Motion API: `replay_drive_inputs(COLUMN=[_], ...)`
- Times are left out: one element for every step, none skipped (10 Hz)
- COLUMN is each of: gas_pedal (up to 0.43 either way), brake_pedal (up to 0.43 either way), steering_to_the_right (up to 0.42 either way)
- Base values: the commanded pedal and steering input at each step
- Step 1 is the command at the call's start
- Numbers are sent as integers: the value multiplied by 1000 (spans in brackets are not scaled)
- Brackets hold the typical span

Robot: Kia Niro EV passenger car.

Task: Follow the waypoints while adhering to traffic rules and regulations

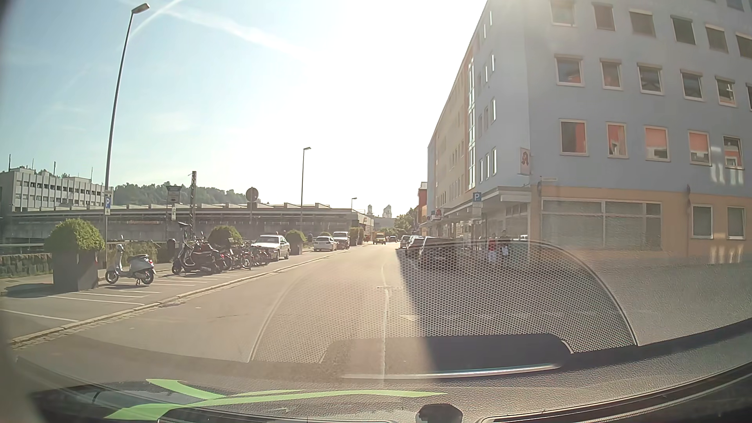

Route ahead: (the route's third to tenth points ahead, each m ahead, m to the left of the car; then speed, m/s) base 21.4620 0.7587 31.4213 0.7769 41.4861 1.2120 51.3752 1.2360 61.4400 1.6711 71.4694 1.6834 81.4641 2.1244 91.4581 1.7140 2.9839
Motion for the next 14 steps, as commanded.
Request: replay_drive_inputs(gas_pedal=[0,0,0,0,0,0,0,0,0,0,0,0,0,0], brake_pedal=[85,55,12,6,24,30,30,30,30,24,18,6,0,6], steering_to_the_right=[-15,-15,-15,-14,-15,-15,-15,-15,-15,-14,-15,-15,-15,-15])
